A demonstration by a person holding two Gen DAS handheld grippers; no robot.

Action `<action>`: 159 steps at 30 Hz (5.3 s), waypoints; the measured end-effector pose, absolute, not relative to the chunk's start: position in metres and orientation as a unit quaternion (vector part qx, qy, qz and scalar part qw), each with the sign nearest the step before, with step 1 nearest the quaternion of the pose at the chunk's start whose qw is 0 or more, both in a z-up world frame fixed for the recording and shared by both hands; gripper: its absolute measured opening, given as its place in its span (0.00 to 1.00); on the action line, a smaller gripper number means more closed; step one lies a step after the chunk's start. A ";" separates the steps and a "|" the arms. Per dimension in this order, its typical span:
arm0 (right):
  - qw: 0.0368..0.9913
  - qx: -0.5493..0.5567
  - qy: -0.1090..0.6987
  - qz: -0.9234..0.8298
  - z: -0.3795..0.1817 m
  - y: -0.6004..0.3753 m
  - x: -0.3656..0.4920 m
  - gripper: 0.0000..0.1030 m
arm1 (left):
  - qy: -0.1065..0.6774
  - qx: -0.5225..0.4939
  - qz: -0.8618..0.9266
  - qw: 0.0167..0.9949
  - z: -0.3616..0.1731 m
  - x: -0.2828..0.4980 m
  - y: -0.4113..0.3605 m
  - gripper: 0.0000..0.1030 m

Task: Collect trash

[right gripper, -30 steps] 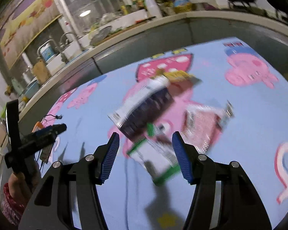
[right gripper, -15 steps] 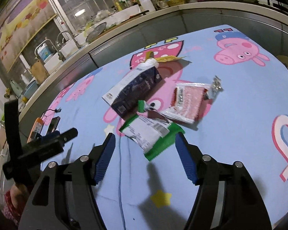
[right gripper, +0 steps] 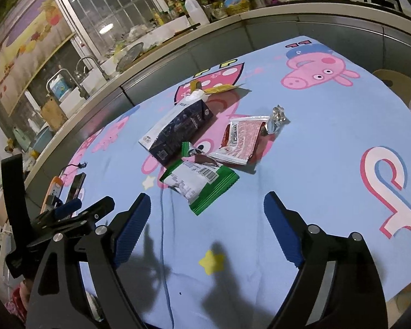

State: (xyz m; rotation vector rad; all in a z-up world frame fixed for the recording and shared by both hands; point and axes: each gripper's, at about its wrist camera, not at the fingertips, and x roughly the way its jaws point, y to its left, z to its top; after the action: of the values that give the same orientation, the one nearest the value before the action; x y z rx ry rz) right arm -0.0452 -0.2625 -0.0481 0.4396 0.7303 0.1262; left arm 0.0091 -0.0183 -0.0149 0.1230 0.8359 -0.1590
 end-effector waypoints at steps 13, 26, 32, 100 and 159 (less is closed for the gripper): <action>0.906 0.215 0.356 0.078 -0.049 -0.257 -0.049 0.81 | 0.400 0.073 -0.066 0.911 -0.012 0.001 -0.022 0.96; 0.903 0.219 0.361 0.083 -0.053 -0.254 -0.047 0.82 | 0.398 0.079 -0.044 0.913 -0.011 0.003 -0.017 0.96; 0.902 0.219 0.362 0.086 -0.055 -0.254 -0.045 0.82 | 0.397 0.077 -0.035 0.914 -0.010 0.006 -0.015 0.96; 0.892 0.229 0.382 0.075 -0.093 -0.290 0.048 0.01 | 0.432 0.060 -0.233 0.869 -0.009 0.096 -0.065 0.50; 0.906 0.339 0.211 -0.136 -0.072 -0.532 -0.049 0.51 | 0.407 0.024 -0.345 0.846 0.045 0.135 -0.245 0.77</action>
State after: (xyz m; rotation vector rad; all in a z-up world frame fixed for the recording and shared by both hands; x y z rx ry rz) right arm -0.0494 -0.5319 -0.0719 0.7007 0.4362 -0.2818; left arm 0.1351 -0.2447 0.0446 0.0517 0.8579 -0.7283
